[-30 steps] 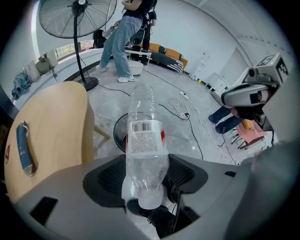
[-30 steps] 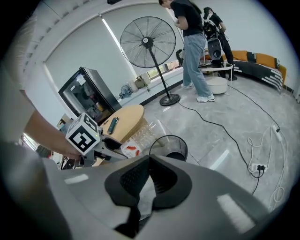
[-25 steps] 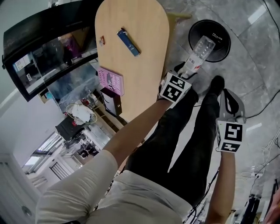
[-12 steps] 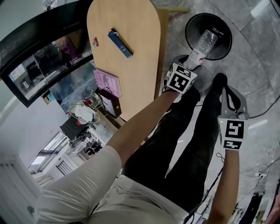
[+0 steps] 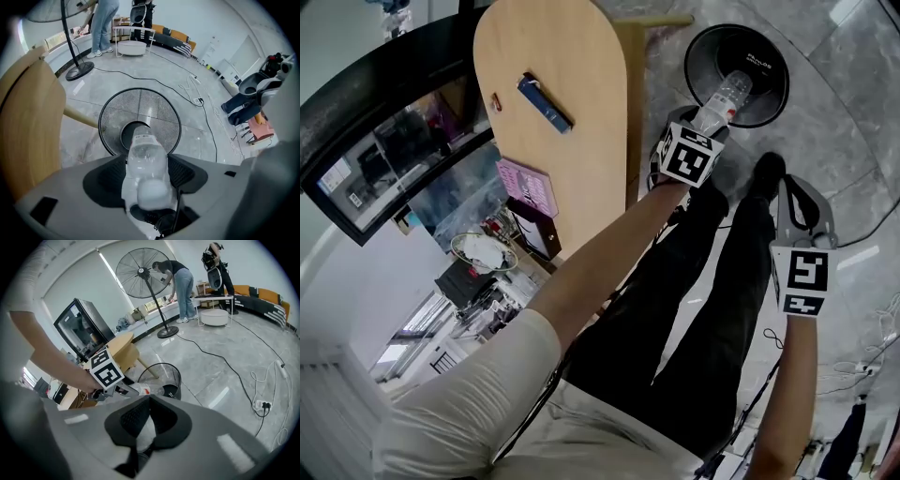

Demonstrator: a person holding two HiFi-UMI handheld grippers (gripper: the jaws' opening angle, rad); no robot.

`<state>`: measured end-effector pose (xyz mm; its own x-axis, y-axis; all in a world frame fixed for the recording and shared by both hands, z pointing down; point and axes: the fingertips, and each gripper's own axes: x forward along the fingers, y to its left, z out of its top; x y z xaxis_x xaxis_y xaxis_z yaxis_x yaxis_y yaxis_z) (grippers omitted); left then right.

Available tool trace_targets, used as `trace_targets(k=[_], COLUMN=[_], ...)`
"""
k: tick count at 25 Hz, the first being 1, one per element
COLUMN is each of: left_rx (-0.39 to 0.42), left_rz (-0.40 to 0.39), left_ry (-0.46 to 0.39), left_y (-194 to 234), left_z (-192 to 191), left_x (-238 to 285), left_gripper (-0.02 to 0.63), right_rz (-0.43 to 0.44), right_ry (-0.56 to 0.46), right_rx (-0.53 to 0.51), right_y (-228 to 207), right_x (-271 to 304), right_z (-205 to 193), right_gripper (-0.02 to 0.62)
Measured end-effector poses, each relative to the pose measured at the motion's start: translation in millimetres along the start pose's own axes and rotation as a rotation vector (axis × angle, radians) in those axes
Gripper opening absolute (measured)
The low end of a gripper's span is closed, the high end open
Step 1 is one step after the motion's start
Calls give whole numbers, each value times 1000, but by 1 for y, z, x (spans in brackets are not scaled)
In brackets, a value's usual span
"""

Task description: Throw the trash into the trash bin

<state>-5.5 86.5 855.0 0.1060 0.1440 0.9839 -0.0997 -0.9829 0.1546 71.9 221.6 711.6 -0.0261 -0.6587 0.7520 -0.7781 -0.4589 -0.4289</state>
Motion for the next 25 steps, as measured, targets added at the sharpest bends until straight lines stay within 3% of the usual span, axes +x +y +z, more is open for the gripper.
trace_targets(k=[5, 9, 14, 19, 25], left_rx=[-7, -17, -36, -66, -99], left_rz=[8, -24, -55, -81, -86], left_ry=[-9, -38, -104, -204, -257], left_y=[1, -1, -3, -10, -7], left_z=[-3, -6, -1, 14, 11], left_x=[-4, -12, -31, -63, -108], left_gripper=[286, 336, 379, 382, 382], right_rz=[6, 14, 23, 19, 38], right_ry=[-1, -3, 5, 9, 22], right_rx=[-4, -16, -46, -78, -123], right_y=[6, 13, 25, 36, 67], right_x=[3, 6, 6, 0, -7], right_z=[3, 9, 15, 28, 43], right_gripper=[11, 11, 11, 11, 11])
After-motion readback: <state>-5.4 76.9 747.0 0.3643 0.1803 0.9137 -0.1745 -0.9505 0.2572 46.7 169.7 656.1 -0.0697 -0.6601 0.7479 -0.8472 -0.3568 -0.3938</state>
